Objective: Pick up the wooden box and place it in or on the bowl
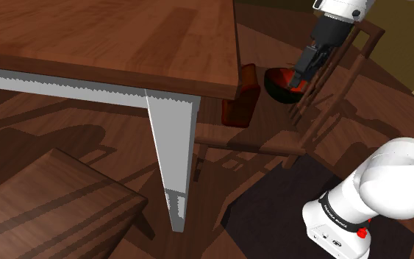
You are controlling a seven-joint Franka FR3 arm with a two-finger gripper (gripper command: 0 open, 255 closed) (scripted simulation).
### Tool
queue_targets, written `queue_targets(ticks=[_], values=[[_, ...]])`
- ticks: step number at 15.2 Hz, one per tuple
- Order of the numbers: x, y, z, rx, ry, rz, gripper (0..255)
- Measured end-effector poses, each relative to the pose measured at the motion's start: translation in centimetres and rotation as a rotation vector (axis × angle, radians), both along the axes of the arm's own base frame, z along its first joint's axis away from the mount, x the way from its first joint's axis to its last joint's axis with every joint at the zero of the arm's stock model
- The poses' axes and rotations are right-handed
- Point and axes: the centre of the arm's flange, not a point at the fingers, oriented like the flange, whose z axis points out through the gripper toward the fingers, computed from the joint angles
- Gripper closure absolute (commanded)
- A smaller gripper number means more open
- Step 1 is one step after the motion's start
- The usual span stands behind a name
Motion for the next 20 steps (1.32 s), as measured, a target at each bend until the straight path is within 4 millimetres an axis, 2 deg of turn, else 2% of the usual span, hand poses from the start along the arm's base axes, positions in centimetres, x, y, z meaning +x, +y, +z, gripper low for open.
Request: queue_targets(ticks=[2,4,8,14,17,20], values=[[0.5,0.0,-0.1,0.005,0.001,-0.025,0],[2.3,0.2,-0.6,0.021,0.006,-0.114,0],[7.1,0.1,-2.2,0.062,0.018,-0.332,0],[13.4,-2.5,-4.2,0.125,0.035,-0.668,0],[14.5,-2.7,-5.5,0.135,0.038,-0.718,0],[14.8,-2.4,-7.1,0.136,0.038,-0.725,0]])
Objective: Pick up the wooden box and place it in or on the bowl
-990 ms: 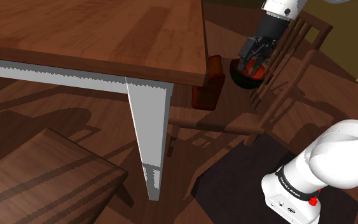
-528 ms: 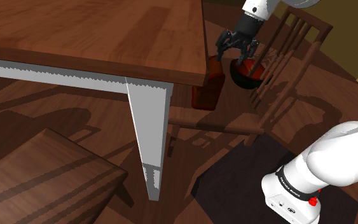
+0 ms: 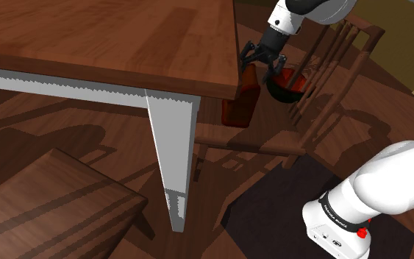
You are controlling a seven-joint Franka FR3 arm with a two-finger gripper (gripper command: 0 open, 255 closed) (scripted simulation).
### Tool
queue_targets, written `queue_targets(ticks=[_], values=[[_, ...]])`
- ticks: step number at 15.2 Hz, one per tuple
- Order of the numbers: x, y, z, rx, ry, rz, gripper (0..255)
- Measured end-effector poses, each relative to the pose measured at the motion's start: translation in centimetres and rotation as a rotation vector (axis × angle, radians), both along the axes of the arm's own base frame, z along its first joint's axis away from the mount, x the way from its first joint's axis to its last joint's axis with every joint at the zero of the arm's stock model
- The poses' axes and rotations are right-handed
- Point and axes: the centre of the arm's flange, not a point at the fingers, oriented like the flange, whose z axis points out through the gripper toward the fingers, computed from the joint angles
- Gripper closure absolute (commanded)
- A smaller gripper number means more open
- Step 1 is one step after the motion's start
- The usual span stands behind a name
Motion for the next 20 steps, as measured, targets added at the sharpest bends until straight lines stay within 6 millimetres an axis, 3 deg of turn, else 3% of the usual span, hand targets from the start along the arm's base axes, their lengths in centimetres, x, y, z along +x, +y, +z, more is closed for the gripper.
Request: queue_targets(ticks=[3,9,10,20], values=[[0.09,0.38,-1.09,0.000,0.000,-0.001,0],[0.12,0.42,-1.26,0.000,0.000,-0.001,0],[0.12,0.42,-1.26,0.000,0.000,-0.001,255],[0.12,0.41,-1.23,0.000,-0.001,-0.002,255]])
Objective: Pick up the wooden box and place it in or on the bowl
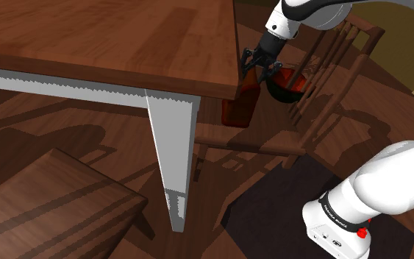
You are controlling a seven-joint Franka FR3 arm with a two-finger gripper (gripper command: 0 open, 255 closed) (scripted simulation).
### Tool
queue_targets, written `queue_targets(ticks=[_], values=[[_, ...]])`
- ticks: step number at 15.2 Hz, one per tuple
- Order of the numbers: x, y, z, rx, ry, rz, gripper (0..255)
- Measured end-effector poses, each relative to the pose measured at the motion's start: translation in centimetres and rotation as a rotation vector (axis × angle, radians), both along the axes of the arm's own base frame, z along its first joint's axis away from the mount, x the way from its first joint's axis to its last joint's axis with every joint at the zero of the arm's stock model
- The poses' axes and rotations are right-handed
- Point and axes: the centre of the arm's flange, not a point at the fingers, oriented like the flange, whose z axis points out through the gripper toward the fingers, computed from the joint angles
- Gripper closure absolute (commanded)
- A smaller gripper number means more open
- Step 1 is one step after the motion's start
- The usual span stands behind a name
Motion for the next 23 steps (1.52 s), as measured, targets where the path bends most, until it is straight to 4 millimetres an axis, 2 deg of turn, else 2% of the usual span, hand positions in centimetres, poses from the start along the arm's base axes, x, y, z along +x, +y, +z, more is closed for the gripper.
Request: queue_targets(ticks=[7,23], values=[[0.1,0.0,2.8,0.000,0.004,0.000,255],[0.1,-0.1,11.3,0.000,0.005,0.000,255]])
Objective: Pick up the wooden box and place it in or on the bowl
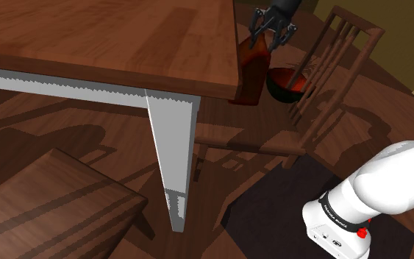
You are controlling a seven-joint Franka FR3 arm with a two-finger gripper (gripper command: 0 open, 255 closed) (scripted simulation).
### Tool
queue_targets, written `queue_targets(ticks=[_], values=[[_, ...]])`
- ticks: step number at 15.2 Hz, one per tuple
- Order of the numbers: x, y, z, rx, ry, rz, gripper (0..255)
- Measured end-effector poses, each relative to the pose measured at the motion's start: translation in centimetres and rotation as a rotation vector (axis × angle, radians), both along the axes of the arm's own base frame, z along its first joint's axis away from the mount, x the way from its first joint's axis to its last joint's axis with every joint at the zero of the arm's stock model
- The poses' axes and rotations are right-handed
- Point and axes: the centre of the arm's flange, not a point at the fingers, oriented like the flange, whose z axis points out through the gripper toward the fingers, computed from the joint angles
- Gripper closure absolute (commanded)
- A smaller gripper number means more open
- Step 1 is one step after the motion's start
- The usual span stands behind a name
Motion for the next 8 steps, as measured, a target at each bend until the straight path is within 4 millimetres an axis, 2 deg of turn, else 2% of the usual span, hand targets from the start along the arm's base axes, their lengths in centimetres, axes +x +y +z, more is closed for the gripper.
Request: queue_targets(ticks=[8], values=[[0.0,0.2,4.4,0.000,0.000,0.000,255]])
